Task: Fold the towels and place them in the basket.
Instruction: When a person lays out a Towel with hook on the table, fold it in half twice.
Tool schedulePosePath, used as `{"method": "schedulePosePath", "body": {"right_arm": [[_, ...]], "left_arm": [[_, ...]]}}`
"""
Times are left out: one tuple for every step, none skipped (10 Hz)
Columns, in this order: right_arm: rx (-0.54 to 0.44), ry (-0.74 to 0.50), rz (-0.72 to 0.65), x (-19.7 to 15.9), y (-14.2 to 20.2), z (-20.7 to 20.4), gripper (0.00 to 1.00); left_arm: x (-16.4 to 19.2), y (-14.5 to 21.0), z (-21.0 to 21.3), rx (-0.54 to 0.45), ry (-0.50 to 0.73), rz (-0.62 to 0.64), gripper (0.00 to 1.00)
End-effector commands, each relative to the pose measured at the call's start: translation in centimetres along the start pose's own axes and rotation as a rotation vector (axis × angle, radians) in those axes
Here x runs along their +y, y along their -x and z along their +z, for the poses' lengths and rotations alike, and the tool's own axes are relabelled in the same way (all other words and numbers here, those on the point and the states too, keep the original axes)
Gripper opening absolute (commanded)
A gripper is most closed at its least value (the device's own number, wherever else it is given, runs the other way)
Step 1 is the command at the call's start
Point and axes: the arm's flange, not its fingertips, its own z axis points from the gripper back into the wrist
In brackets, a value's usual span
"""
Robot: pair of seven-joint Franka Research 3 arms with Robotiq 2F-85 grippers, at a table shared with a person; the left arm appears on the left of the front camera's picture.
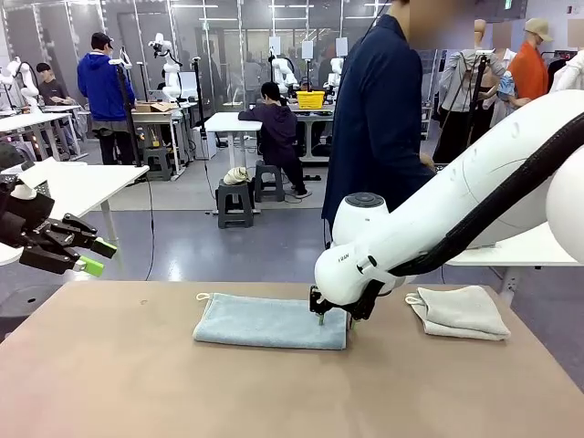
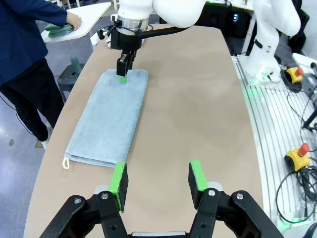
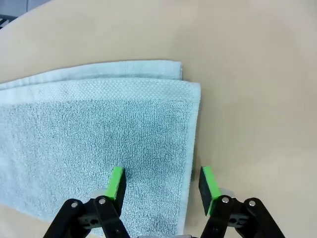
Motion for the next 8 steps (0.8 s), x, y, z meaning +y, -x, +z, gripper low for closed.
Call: {"method": "schedulePosePath", "body": {"right_arm": [[-0.012,0.022,-0.02,0.88,-0.44,-0.49,0.56],[-0.006,0.02,-0.02,0.9,-0.46,-0.58,0.56],[-0.005,0.02,-0.019,0.85,-0.48,-0.62,0.38],[-0.002,0.029,-0.023,0.74,-0.48,-0.69,0.51],[0.001,0.034,-0.029,0.57,-0.51,-0.84,0.19],[0.005,0.043,-0.033,0.5,-0.48,-0.94,0.33],[0.01,0.051,-0.041,0.46,-0.46,-0.99,0.01],[0.009,0.052,-0.04,0.41,-0.48,-0.98,0.33]], "left_arm": [[-0.08,-0.06,0.07,-0.016,0.003,-0.003,0.63],[-0.08,-0.06,0.07,-0.016,0.003,-0.003,0.63],[-0.08,-0.06,0.07,-0.016,0.003,-0.003,0.63],[-0.08,-0.06,0.07,-0.016,0.003,-0.003,0.63],[-0.08,-0.06,0.07,-0.016,0.003,-0.003,0.63],[-0.08,-0.06,0.07,-0.016,0.003,-0.003,0.63],[-0.08,-0.06,0.07,-0.016,0.003,-0.003,0.63],[-0.08,-0.06,0.07,-0.016,0.003,-0.003,0.63]]}}
